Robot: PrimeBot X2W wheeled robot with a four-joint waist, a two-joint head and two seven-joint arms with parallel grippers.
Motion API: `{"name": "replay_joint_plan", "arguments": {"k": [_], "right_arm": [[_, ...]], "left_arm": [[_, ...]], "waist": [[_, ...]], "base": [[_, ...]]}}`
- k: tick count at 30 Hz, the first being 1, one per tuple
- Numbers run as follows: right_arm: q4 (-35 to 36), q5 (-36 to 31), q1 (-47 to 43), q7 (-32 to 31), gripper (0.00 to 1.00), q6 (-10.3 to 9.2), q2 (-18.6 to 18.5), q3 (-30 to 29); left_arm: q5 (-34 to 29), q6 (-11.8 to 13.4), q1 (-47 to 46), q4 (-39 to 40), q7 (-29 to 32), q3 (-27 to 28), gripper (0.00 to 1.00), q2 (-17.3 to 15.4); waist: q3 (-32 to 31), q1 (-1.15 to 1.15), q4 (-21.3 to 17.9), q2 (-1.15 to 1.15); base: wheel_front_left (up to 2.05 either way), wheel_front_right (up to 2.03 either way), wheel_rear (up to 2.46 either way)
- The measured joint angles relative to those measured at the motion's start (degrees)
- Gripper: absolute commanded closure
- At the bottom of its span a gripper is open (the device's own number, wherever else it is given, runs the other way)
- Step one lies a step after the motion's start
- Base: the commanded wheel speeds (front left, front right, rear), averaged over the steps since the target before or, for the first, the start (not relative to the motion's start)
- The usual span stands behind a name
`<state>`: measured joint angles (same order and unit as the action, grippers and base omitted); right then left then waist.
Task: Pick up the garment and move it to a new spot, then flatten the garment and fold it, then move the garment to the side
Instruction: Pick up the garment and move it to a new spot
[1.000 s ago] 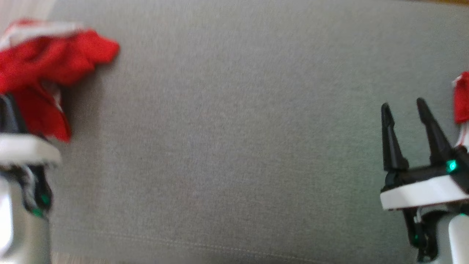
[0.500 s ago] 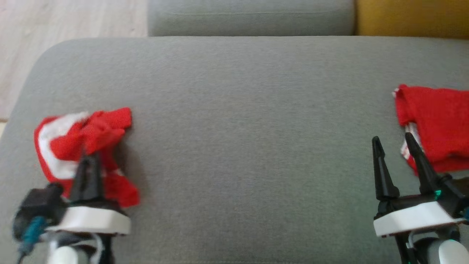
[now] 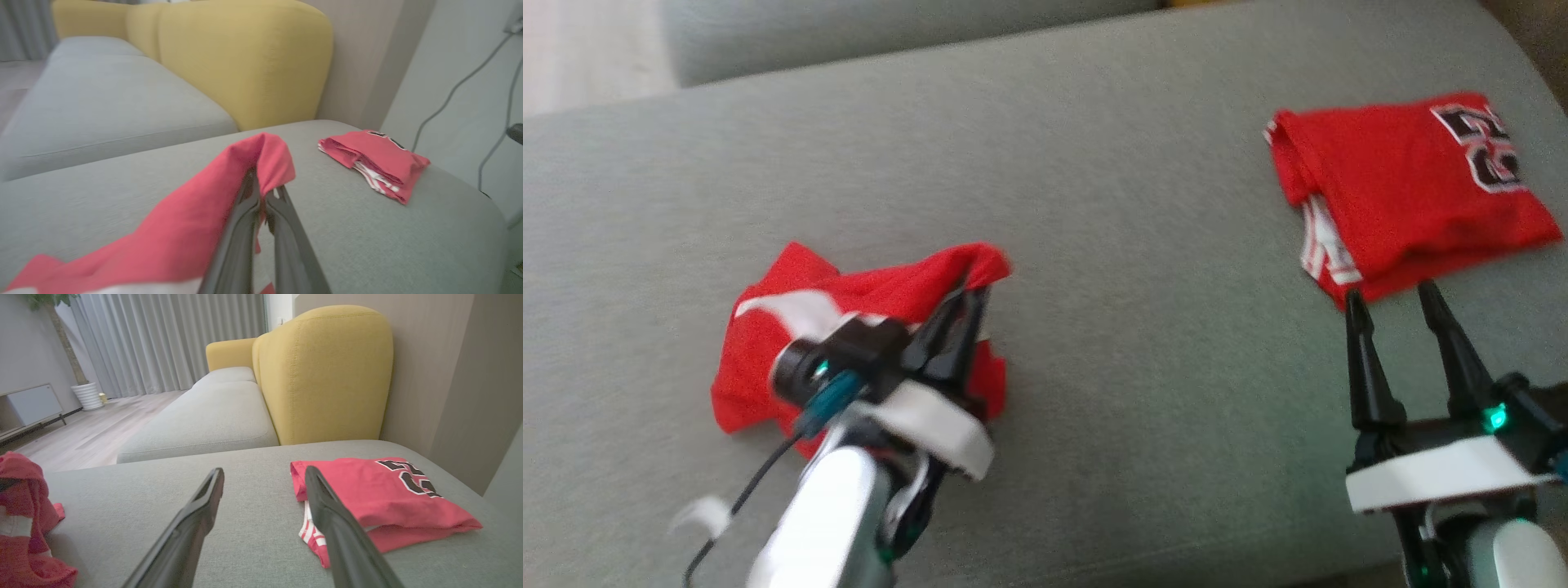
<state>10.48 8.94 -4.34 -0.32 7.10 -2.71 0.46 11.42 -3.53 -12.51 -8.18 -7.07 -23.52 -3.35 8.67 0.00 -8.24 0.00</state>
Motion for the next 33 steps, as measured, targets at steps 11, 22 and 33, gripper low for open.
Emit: {"name": "replay_joint_plan", "arguments": {"k": [11,22,33], "right_arm": [[-2.02,2.43,3.22,2.11,0.0,0.0,0.05,0.98],[-3.98,2.59,5.04,3.34,0.0,0.0,0.1,0.82],[-4.13,0.35,4.73,1.99,0.0,0.0,0.09,0.71]], "left_arm": [[10.29,2.63,-11.29,-13.66,0.42,-13.33,0.91,0.31],[15.15,4.14,-14.45,-15.67,-5.8,-20.14,0.0,0.29],[7.43,13.74,-7.5,-0.74,-7.42,-10.55,0.0,-4.47]], "waist": [[7.79,-0.01,-6.74,0.0],[8.75,-0.01,-4.75,0.0],[3.39,0.0,1.47,0.0]], "base": [[0.0,0.0,0.0],[0.0,0.0,0.0],[0.0,0.0,0.0]]}}
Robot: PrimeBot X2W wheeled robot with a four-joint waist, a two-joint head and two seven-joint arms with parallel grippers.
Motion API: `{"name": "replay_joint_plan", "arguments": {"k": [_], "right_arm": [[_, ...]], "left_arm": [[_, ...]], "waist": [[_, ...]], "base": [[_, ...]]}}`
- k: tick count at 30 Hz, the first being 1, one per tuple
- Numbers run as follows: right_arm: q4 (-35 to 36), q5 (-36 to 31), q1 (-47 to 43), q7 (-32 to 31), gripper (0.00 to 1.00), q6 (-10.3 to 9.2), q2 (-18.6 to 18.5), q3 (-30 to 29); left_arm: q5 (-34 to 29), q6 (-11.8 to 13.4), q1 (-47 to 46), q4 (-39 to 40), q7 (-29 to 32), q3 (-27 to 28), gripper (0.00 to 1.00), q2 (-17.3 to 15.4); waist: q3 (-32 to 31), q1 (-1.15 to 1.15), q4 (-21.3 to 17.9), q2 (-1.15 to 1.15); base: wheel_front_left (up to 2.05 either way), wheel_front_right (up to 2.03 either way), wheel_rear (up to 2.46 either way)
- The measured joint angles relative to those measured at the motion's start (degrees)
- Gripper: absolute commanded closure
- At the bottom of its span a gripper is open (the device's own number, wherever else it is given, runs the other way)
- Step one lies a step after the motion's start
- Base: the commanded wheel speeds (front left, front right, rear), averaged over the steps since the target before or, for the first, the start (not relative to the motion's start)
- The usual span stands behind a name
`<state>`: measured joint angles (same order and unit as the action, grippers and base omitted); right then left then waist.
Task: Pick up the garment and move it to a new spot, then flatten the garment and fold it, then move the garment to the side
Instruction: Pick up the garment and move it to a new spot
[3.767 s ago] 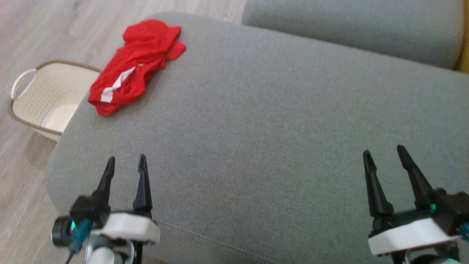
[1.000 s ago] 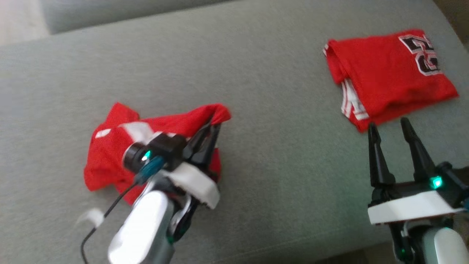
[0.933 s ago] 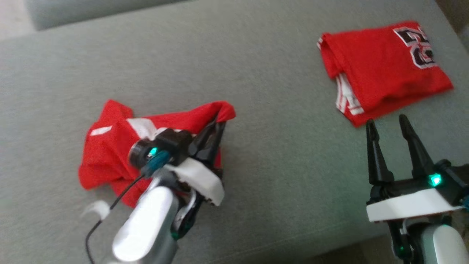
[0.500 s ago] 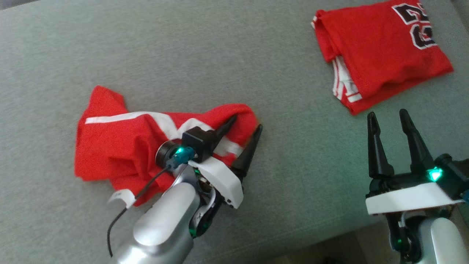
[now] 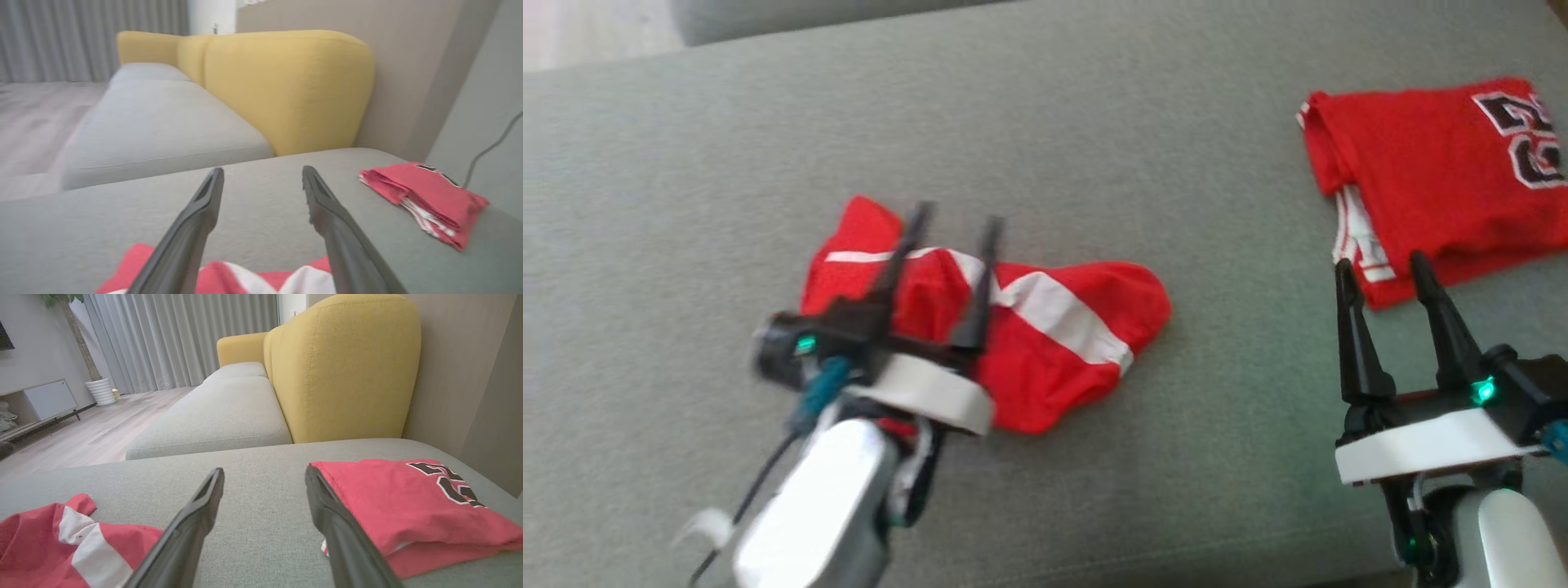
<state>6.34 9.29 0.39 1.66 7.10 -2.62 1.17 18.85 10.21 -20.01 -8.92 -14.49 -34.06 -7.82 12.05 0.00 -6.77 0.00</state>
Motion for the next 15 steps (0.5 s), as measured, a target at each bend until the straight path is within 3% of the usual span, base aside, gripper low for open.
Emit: {"name": "replay_joint_plan", "arguments": {"k": [6,11,15], "right_arm": [[0.05,-1.26,-1.54,-0.96,0.0,0.0,0.01,-0.04],[0.02,-1.74,-2.59,-1.53,0.0,0.0,0.01,-0.11],[0.02,-1.75,-3.65,-1.69,0.0,0.0,0.01,-0.14]], "left_arm": [[-1.62,4.32,6.04,2.52,-0.08,7.59,0.0,-3.1],[-0.91,4.59,11.53,3.6,-0.07,12.7,0.0,-5.1],[0.52,3.44,15.78,4.76,-0.07,15.38,0.0,-6.24]], "waist": [[-2.38,0.0,3.22,0.0],[-4.42,0.0,5.18,0.0],[-5.92,0.0,6.22,0.0]], "base": [[0.0,0.0,0.0],[0.0,0.0,0.0],[0.0,0.0,0.0]]}}
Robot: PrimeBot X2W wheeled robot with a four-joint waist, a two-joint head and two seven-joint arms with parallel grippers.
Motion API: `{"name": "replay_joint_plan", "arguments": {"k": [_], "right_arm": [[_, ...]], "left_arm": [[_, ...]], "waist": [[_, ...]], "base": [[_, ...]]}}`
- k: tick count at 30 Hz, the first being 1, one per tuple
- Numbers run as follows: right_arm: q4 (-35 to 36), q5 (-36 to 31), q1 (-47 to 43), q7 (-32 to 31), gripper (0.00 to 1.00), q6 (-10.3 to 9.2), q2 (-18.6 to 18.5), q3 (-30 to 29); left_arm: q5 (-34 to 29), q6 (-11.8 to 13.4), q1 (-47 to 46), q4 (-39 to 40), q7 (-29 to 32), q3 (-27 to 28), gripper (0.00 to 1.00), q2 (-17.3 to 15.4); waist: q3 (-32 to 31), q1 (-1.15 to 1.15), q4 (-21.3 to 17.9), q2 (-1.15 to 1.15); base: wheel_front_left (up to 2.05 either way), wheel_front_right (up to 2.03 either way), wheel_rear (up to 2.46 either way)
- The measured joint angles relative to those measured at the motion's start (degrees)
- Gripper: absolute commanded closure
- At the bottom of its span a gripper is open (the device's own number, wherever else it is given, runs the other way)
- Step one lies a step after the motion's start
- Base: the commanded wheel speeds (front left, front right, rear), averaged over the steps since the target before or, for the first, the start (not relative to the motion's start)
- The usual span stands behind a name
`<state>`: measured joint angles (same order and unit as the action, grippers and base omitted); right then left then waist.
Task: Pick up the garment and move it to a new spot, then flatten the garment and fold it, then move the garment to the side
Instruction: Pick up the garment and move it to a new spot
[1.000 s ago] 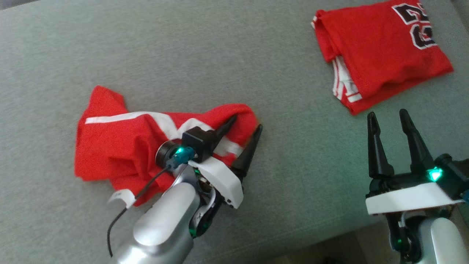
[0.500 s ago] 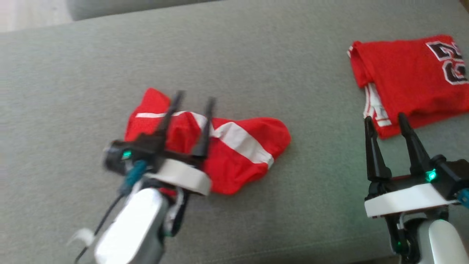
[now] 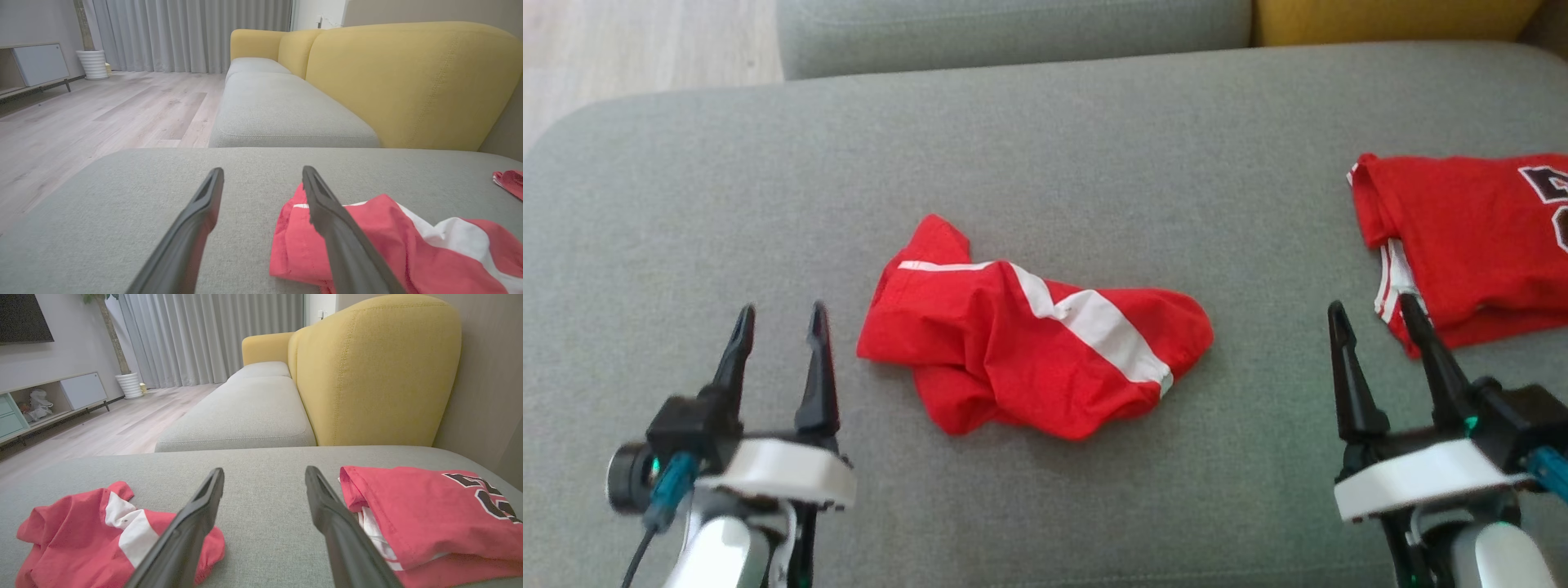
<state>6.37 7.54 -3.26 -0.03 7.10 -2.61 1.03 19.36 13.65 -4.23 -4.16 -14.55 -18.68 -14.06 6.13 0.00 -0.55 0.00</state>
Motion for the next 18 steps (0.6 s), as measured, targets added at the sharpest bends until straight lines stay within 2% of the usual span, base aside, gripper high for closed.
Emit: {"name": "replay_joint_plan", "arguments": {"k": [9,18], "right_arm": [[0.68,0.07,-3.81,-0.59,0.0,0.0,0.0,-0.07],[2.31,1.04,-6.58,-1.47,0.0,0.0,0.02,-0.94]], "left_arm": [[-0.07,-2.1,5.64,0.88,0.0,0.46,0.0,-0.69],[-0.05,-1.87,8.94,1.12,0.01,-0.76,0.0,-0.99]], "waist": [[-3.21,0.0,0.68,0.0],[-5.66,0.0,0.56,0.0]], "base": [[0.0,0.0,0.0],[0.0,0.0,0.0]]}}
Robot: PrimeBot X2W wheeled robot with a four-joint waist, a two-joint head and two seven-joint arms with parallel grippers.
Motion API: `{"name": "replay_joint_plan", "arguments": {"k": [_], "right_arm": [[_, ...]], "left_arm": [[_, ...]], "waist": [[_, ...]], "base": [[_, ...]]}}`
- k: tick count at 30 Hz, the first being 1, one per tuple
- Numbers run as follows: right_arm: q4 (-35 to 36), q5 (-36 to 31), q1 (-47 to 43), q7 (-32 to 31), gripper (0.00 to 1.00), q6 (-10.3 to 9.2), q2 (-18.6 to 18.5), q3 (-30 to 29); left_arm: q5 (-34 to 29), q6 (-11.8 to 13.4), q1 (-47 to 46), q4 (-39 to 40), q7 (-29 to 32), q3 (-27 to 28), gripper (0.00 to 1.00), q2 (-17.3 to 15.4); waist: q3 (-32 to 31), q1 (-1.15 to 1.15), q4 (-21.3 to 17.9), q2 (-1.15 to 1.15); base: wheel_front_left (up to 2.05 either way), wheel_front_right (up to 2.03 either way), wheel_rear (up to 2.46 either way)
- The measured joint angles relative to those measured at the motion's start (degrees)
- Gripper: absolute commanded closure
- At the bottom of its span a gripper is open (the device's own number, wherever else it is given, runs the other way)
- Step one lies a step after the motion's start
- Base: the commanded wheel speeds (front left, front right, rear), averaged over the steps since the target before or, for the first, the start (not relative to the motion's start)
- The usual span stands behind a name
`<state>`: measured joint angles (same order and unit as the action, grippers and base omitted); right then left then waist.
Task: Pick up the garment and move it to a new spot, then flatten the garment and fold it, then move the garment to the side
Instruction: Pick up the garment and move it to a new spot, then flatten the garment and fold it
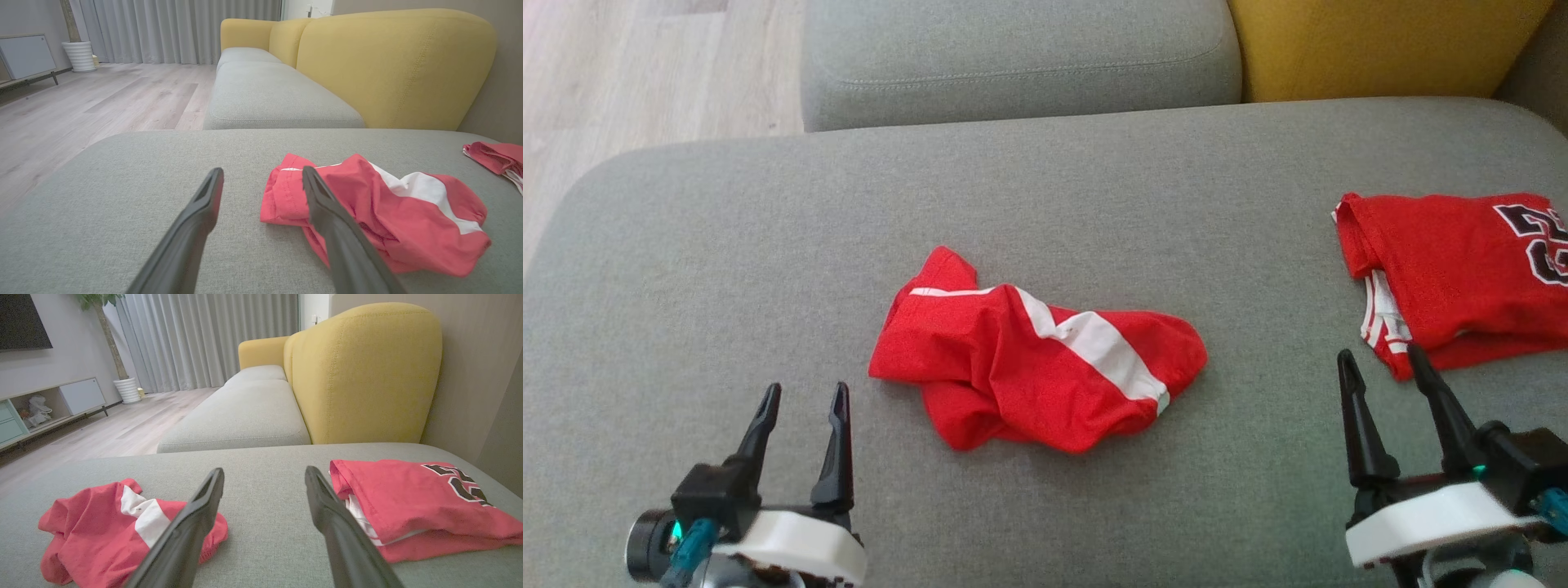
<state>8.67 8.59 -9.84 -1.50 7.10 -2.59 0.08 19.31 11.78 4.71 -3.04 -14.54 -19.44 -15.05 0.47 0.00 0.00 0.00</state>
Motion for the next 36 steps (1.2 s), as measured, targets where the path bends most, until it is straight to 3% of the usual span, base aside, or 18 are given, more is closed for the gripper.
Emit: {"name": "replay_joint_plan", "arguments": {"k": [29,36], "right_arm": [[1.0,0.01,-0.34,-0.63,0.0,0.0,0.01,-0.23],[1.23,0.42,0.6,-0.62,0.0,0.0,0.02,-0.07]], "left_arm": [[-0.08,0.75,-0.56,0.0,0.71,-1.4,0.0,-0.41],[0.55,-4.64,-10.5,-2.46,7.51,-5.99,0.0,0.42]], "waist": [[1.27,0.0,0.5,0.0],[4.67,0.0,0.62,0.0]], "base": [[0.0,0.0,0.0],[0.0,0.0,0.0]]}}
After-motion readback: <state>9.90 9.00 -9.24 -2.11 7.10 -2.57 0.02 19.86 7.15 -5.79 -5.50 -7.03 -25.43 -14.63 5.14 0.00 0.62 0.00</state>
